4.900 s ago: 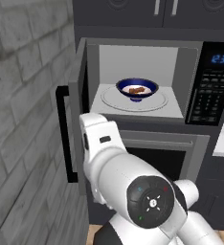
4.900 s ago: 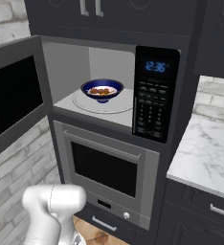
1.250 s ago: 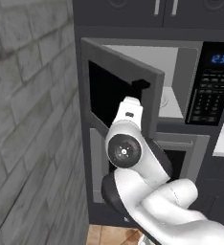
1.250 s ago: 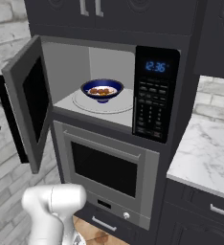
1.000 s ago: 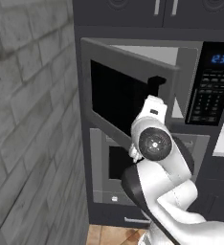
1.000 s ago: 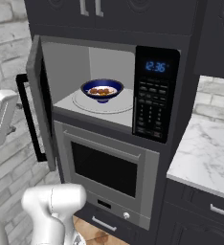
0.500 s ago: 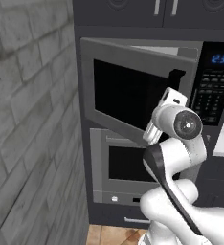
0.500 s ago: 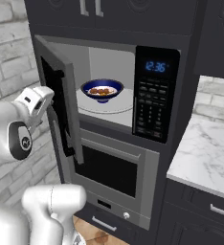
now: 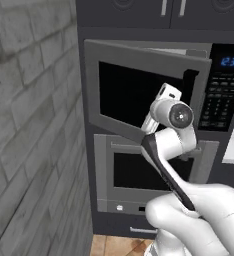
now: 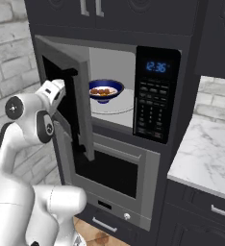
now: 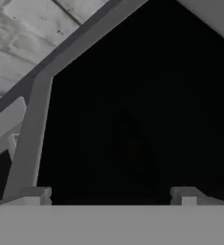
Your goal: Place the bowl containing the kebab skewer and shrimp in the microwave. Close the microwave door and press the start button to microwave the meal.
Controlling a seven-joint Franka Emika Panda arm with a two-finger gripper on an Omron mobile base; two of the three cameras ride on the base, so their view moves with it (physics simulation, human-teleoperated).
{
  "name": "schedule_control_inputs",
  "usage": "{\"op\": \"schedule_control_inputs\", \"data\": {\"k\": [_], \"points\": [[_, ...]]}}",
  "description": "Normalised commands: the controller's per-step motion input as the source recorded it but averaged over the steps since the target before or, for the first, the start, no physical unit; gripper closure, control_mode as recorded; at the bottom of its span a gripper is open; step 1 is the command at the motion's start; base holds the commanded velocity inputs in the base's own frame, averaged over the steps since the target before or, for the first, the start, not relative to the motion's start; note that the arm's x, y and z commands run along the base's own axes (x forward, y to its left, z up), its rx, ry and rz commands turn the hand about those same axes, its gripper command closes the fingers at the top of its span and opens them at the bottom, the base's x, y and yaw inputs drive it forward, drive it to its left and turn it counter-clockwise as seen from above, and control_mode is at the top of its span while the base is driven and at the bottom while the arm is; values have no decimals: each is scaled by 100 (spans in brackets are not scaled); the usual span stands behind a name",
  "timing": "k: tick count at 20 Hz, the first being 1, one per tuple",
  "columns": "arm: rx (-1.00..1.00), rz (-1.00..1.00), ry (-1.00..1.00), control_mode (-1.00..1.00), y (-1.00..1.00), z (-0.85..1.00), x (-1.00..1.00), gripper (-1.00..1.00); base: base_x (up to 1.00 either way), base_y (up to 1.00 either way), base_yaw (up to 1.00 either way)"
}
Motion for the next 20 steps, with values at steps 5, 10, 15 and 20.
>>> {"op": "schedule_control_inputs", "data": {"k": [5, 10, 15, 20], "points": [[0, 0, 0, -100, -3, -2, 94, -100, 0, 0, 0], [0, 0, 0, -100, -6, -5, 96, -100, 0, 0, 0], [0, -2, 0, -100, -9, -4, 95, -100, 0, 0, 0], [0, -3, 0, -100, -10, -3, 93, -100, 0, 0, 0]]}}
